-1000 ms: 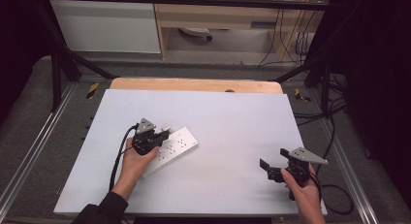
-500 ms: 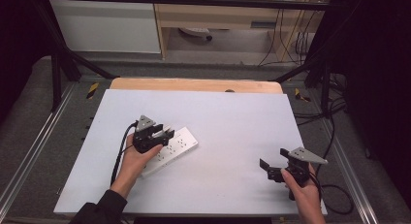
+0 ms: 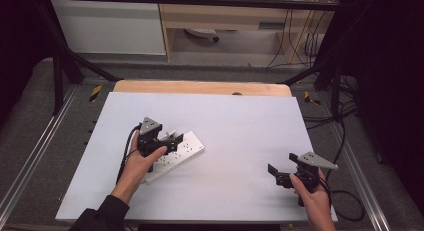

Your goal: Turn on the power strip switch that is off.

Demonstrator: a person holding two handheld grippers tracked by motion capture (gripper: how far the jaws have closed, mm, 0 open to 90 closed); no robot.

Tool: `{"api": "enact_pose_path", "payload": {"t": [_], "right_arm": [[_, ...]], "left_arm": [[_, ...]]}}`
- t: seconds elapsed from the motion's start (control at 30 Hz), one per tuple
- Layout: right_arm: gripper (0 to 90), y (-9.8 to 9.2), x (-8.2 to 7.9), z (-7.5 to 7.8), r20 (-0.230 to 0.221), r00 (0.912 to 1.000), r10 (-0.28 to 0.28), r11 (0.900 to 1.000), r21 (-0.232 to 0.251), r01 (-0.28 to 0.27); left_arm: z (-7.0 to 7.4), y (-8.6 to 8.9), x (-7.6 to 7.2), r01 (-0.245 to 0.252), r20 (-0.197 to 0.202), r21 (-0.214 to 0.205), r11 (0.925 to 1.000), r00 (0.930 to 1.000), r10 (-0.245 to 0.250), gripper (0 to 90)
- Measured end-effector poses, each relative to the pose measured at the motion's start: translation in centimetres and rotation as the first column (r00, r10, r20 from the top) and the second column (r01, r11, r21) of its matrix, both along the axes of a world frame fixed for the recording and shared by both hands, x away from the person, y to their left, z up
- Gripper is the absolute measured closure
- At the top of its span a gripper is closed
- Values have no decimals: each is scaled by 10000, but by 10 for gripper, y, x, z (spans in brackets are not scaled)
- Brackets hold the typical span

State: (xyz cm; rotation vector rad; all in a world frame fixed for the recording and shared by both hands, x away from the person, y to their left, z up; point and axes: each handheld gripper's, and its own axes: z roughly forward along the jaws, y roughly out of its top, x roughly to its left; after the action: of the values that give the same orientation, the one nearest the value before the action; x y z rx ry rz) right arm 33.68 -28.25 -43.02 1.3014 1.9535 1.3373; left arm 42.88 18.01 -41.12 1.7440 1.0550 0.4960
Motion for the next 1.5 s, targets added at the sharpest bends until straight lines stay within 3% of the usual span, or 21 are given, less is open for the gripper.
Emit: {"api": "enact_pose_path", "payload": {"t": [0.27, 0.97, 1.5], "right_arm": [[29, 0, 0, 0, 17, 10000, -11, 10000, 14, 11], [23, 0, 0, 0, 91, 9999, 96, 9999, 82, -97], [23, -1, 0, 0, 38, 10000, 34, 10000, 30, -34]], "left_arm": [[4, 9, 0, -169, 33, -379, 9991, 9998, 171, 65], [26, 36, -12, -242, 343, -186, 9995, 9991, 249, 60], [42, 61, -34, -309, 642, -102, 9995, 9974, 315, 58]]}}
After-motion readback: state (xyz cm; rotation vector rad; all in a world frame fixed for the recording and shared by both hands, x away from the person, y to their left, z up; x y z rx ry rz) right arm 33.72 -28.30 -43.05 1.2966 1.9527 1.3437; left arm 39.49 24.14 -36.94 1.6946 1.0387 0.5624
